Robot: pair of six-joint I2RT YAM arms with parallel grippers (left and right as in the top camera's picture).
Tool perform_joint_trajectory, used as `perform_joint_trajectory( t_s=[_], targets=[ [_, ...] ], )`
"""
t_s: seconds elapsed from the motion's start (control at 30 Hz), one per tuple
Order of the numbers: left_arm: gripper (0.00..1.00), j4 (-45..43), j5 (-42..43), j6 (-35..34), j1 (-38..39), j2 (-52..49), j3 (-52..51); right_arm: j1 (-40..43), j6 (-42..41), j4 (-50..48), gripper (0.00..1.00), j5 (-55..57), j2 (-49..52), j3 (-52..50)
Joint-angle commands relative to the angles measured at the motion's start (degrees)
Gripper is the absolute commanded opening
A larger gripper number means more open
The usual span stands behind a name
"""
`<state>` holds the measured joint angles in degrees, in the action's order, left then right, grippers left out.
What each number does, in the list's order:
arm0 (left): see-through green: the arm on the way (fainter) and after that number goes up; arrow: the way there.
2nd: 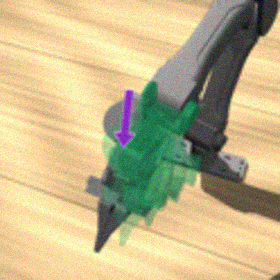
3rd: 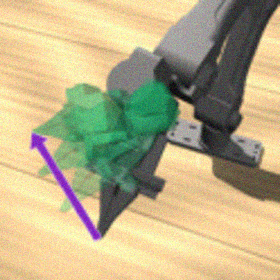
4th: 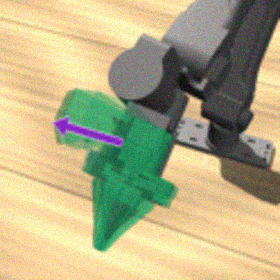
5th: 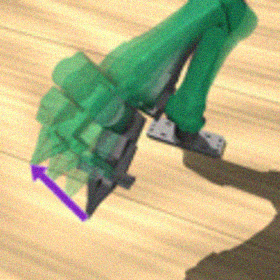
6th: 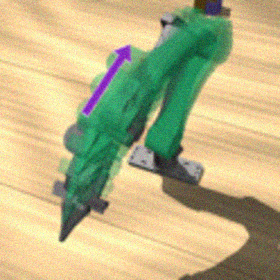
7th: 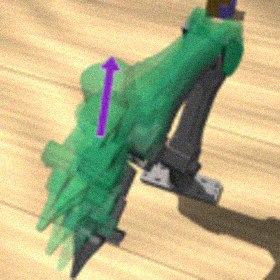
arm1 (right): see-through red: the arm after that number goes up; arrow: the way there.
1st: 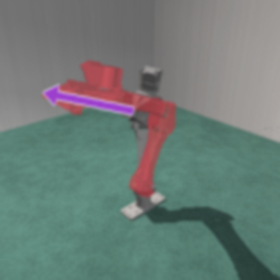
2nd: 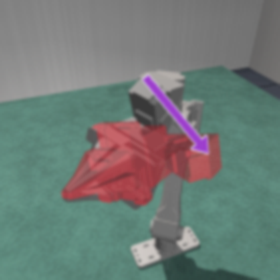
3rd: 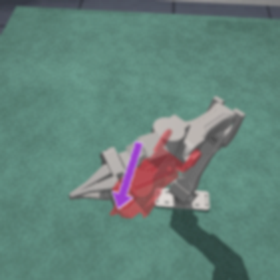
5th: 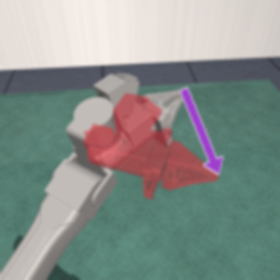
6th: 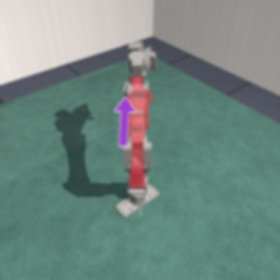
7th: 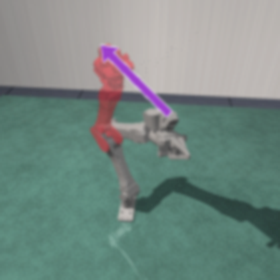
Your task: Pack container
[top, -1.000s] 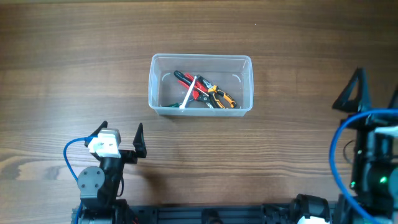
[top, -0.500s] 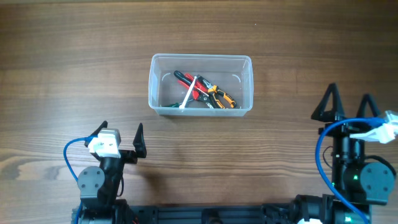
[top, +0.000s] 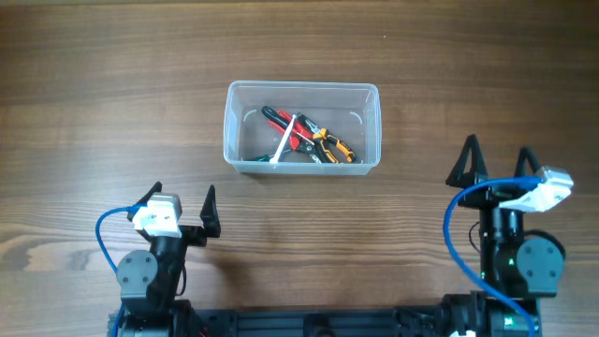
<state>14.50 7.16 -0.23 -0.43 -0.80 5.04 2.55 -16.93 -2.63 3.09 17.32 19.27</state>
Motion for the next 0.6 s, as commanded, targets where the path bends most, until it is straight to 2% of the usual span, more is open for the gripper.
perform_joint_trajectory(
  t_s=[0.0, 0.23, 0.57],
  targets=[
    [1.0, -0.31, 0.7, 1.11, 0.33, 0.57, -0.59, -0.79, 3.52, -0.31, 1.0, 1.05, -6.25, -3.82],
    [1.0, -0.31, 0.7, 1.11, 0.33, 0.57, -0.59, -1.4, 3.96, -0.35, 1.0, 0.55, -12.11, -8.83],
    [1.0, -0.31, 0.7, 1.11, 0.33, 0.57, -0.59, -4.74, 11.61, -0.28, 1.0, -0.07, -15.47, -12.83]
  ],
)
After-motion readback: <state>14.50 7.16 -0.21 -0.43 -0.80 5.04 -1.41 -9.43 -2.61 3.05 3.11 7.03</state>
